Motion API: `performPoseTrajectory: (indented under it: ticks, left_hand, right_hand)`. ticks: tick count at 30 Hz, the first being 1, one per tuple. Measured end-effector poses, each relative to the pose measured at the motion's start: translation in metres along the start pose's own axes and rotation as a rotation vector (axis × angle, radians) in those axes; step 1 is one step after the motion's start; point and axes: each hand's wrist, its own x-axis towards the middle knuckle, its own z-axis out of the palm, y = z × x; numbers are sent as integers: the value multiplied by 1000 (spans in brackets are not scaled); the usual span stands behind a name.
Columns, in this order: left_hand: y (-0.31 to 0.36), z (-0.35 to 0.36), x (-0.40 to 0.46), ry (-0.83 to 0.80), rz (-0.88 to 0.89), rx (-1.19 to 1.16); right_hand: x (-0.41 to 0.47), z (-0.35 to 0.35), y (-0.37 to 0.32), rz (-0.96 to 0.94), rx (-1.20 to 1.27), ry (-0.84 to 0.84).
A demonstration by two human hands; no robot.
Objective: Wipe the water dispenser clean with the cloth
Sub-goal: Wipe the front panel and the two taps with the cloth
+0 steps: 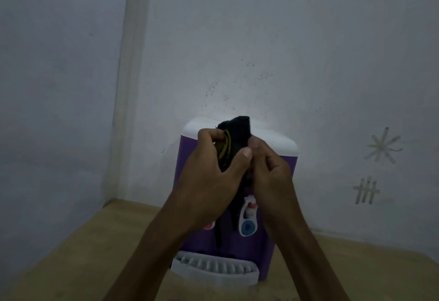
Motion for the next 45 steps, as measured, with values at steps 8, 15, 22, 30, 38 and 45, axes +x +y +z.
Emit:
performPoseTrajectory:
  ticks: [8, 15, 22, 30, 38, 45]
  left_hand:
    - [-11, -29, 10, 299, 233, 195]
    - [-51, -51, 26, 592, 186, 523]
    - [-79, -20, 40, 601, 309, 549]
    - [-84, 9, 41, 514, 465, 606]
    - [-107, 5, 37, 395, 654, 941]
    - [-101, 10, 35, 427, 629, 903]
  right_hand:
    - [18, -21, -21, 82, -15, -395]
    - [73, -47, 4, -338, -539, 174]
    - [95, -37, 54, -495, -774, 213]
    - [92, -31, 62, -550, -666, 286]
    - [90, -35, 61, -498, -623, 255]
    - [92, -25, 63, -494, -600, 344]
